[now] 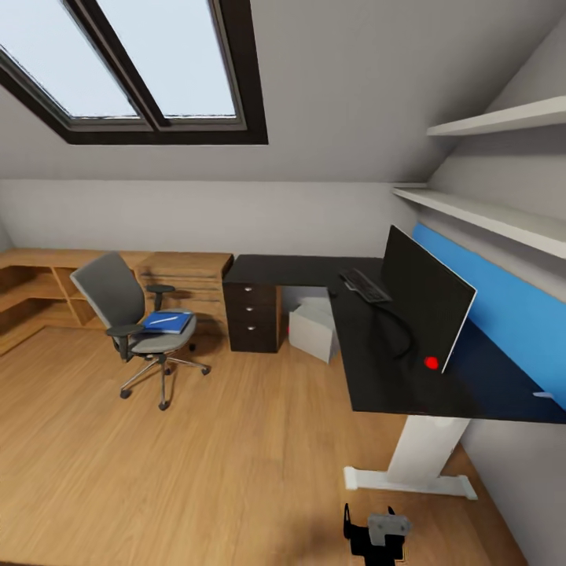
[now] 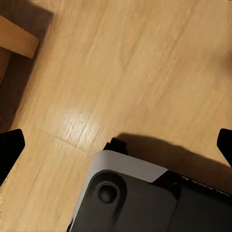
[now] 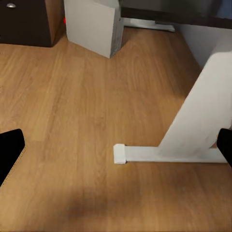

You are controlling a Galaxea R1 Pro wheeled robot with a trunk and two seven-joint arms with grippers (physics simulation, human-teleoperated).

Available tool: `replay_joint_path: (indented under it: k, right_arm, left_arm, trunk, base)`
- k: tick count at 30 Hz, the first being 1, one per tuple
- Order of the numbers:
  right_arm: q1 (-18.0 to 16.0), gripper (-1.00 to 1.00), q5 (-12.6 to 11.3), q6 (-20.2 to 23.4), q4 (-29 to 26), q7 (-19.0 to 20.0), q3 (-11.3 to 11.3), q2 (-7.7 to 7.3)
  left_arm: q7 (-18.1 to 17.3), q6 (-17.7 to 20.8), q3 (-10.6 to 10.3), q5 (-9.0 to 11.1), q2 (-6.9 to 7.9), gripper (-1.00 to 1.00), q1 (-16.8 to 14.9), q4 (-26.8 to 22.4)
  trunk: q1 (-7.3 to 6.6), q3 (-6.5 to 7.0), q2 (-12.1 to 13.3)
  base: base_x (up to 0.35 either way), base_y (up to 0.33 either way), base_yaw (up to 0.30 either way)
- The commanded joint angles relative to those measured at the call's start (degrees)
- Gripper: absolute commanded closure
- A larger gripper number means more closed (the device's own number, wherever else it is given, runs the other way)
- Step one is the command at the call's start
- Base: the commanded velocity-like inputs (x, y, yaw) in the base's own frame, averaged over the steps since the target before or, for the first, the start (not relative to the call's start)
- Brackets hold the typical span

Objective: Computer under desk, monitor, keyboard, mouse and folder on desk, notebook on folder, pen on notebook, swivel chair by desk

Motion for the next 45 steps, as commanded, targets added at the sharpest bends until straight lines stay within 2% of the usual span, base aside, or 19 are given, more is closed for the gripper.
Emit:
replay_joint_path:
  k: [1,2,3,7,13,23,37,45]
  right_arm:
    - [-0.1,-1.00,0.3,0.5,0.1,-0.6,0.4,0.02]
    - [-0.1,-1.00,0.3,6.5,0.1,0.9,0.4,-0.12]
    - [-0.1,-1.00,0.3,10.9,0.1,4.5,0.4,-0.18]
    - [-0.1,-1.00,0.3,13.2,0.0,7.9,0.4,-0.08]
    - [-0.1,-1.00,0.3,13.8,0.0,8.8,0.4,-0.22]
    - [-0.1,-1.00,0.1,13.1,-0.1,8.9,0.3,-0.09]
    - [-0.1,-1.00,0.2,13.1,0.0,8.9,0.4,0.01]
    - [-0.1,-1.00,0.3,13.1,0.0,8.9,0.4,0.03]
  left_arm:
    - [0.0,-0.4,0.1,0.5,-0.01,-1.00,0.0,0.0]
    - [0.0,-3.6,0.1,-0.2,0.00,-1.00,-0.1,0.0]
    - [0.0,-7.4,0.1,-0.5,0.01,-1.00,-0.1,0.0]
    - [0.0,-9.9,0.1,-0.7,0.03,-1.00,-0.1,0.0]
    - [0.0,-10.5,0.1,-0.8,0.09,-1.00,-0.1,0.1]
    - [0.0,-10.2,0.1,-0.8,0.03,-1.00,-0.1,0.0]
    - [0.0,-10.2,0.1,-0.8,0.09,-1.00,-0.1,0.1]
    - [0.0,-10.2,0.1,-0.8,0.10,-1.00,-0.1,0.0]
  trunk:
    - [0.07,-0.13,-0.1]
    - [0.07,-0.15,-0.1]
    - [0.07,-0.15,-0.1]
    - [0.07,-0.17,-0.1]
    - [0.07,-0.17,-0.1]
    - [0.07,-0.16,-0.1]
    - [0.07,0.49,-0.1]
    - [0.07,0.57,-0.1]
  base:
    - [0.302,0.188,0.059]
    - [0.231,0.079,0.077]
    - [0.098,0.032,0.032]
    - [0.041,0.014,0.013]
    - [0.097,0.071,0.002]
    - [0.292,0.173,-0.004]
    - [0.274,0.229,-0.173]
    - [0.268,0.231,-0.044]
